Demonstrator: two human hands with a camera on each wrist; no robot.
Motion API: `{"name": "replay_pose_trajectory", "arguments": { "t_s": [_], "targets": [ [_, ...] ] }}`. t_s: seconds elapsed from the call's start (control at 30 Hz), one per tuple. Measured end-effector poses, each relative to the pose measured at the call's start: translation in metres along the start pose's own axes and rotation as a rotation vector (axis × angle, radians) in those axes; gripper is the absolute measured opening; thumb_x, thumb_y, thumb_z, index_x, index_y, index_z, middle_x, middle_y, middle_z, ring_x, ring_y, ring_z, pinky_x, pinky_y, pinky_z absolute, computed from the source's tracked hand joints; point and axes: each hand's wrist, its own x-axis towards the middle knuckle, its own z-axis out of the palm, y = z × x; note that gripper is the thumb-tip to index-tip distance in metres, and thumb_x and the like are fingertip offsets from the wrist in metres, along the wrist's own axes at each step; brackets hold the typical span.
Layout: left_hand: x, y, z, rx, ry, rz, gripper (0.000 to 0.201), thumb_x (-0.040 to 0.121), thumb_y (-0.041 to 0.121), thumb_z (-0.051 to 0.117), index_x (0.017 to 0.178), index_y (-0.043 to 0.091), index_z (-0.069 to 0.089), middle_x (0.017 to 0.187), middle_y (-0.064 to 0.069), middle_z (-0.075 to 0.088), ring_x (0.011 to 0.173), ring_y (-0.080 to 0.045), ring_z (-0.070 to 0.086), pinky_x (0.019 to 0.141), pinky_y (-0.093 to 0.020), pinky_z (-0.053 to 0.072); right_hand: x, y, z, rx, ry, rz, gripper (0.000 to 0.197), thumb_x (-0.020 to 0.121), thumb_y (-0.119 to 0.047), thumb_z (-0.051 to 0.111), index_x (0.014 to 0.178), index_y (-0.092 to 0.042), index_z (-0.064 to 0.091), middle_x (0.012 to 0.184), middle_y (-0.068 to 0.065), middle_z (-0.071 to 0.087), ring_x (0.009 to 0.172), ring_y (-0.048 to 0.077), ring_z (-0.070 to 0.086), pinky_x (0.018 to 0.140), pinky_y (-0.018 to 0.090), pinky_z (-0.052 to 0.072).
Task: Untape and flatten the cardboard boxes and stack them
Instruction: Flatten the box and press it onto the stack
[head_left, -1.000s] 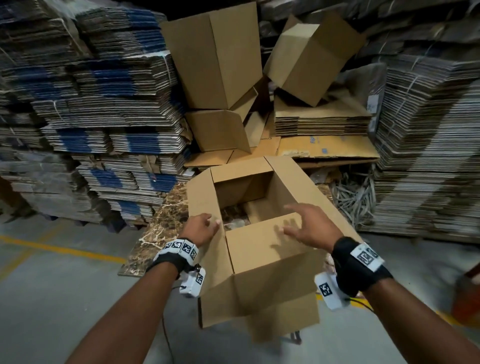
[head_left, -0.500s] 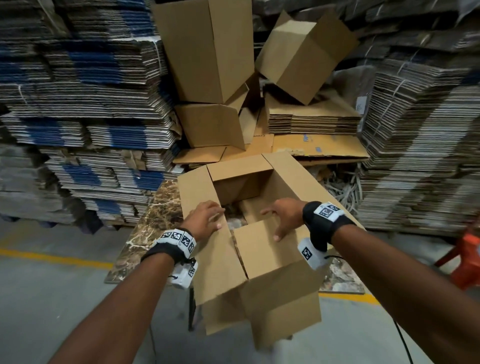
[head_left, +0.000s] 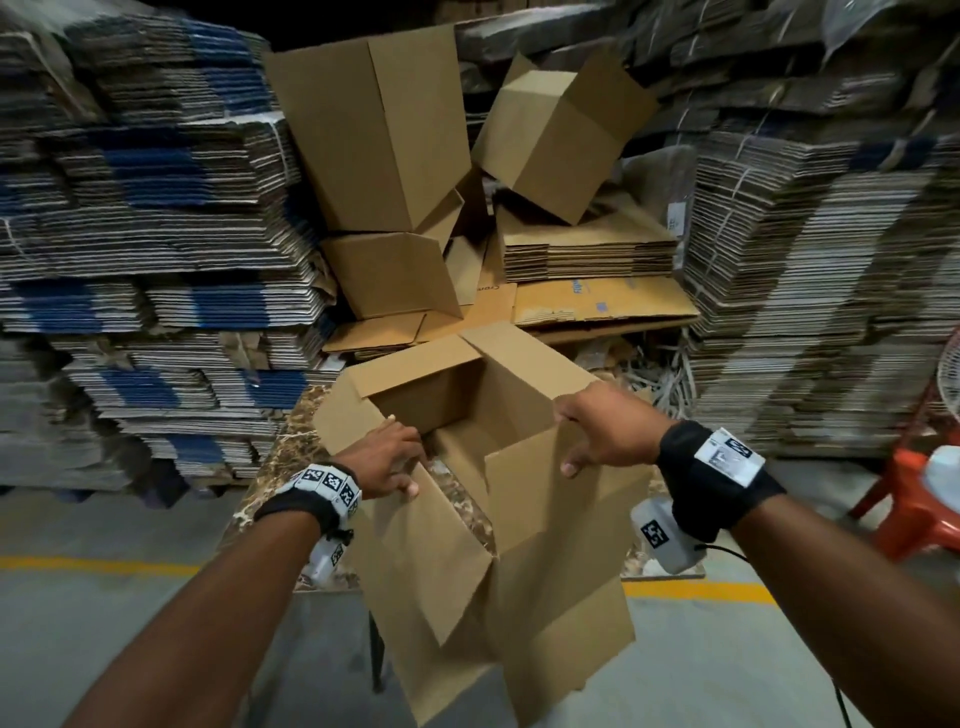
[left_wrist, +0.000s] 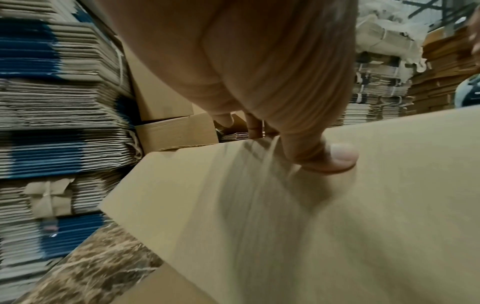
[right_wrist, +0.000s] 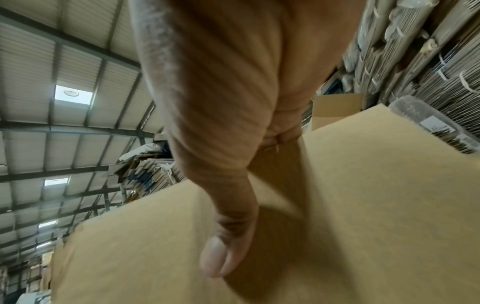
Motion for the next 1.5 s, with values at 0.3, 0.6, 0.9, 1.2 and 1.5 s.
{"name": "replay_pose_trajectory", "arguments": {
  "t_s": [0.3, 0.6, 0.9, 1.2, 1.5],
  "targets": [
    [-0.063, 0.029, -0.002, -0.097, 0.125, -0.318, 0.023, 0.093, 0.043, 0.066, 0.108, 0.030, 0.056, 0.109, 0.009, 0.048, 0.101, -0.012, 0.041, 0.091, -0.035, 0.042, -0.028, 0.034, -0.020, 0.084, 0.199, -0.028, 0.038, 0.071, -0.042, 0.087, 0.080, -0.029, 0.053, 0.083, -0.011, 0.063, 0.080, 0.015, 0.061, 0.069, 0.039, 0.056],
    [-0.095, 0.068, -0.001, -0.068, 0.401, -0.492, 0.016, 0.092, 0.027, 0.070, 0.097, 0.019, 0.057, 0.106, 0.002, 0.053, 0.098, -0.020, 0.044, 0.086, -0.041, 0.039, -0.021, 0.033, -0.056, -0.014, 0.496, -0.278, 0.020, 0.079, -0.018, 0.083, 0.084, -0.025, 0.065, 0.094, -0.002, 0.070, 0.098, 0.021, 0.061, 0.096, 0.047, 0.049],
    [-0.062, 0.076, 0.011, -0.051, 0.637, -0.562, 0.020, 0.087, 0.034, 0.072, 0.080, 0.023, 0.056, 0.085, 0.008, 0.050, 0.085, -0.024, 0.051, 0.084, -0.047, 0.039, 0.009, 0.074, -0.028, -0.120, 0.742, -0.197, 0.034, 0.066, 0.009, 0.082, 0.094, -0.001, 0.066, 0.105, 0.026, 0.073, 0.108, 0.040, 0.069, 0.106, 0.057, 0.043],
    [-0.035, 0.059, 0.033, -0.297, 0.746, -0.604, 0.025, 0.090, 0.033, 0.066, 0.078, 0.026, 0.046, 0.083, 0.009, 0.048, 0.085, -0.022, 0.046, 0.080, -0.037, 0.025, 0.054, 0.114, 0.032, 0.139, 0.637, 0.084, 0.060, 0.082, 0.011, 0.066, 0.124, -0.030, 0.054, 0.146, 0.022, 0.052, 0.130, 0.042, 0.055, 0.100, 0.053, 0.051],
    [-0.013, 0.059, 0.067, -0.270, 0.545, -0.714, 0.029, 0.088, 0.035, 0.076, 0.077, 0.027, 0.050, 0.087, 0.010, 0.050, 0.092, -0.022, 0.049, 0.086, -0.038, 0.031, 0.043, 0.101, 0.110, 0.081, -0.219, -0.029, 0.101, 0.083, 0.016, 0.042, 0.162, -0.022, -0.009, 0.168, 0.005, -0.015, 0.157, 0.024, -0.006, 0.125, 0.034, 0.007]
  ]
}}
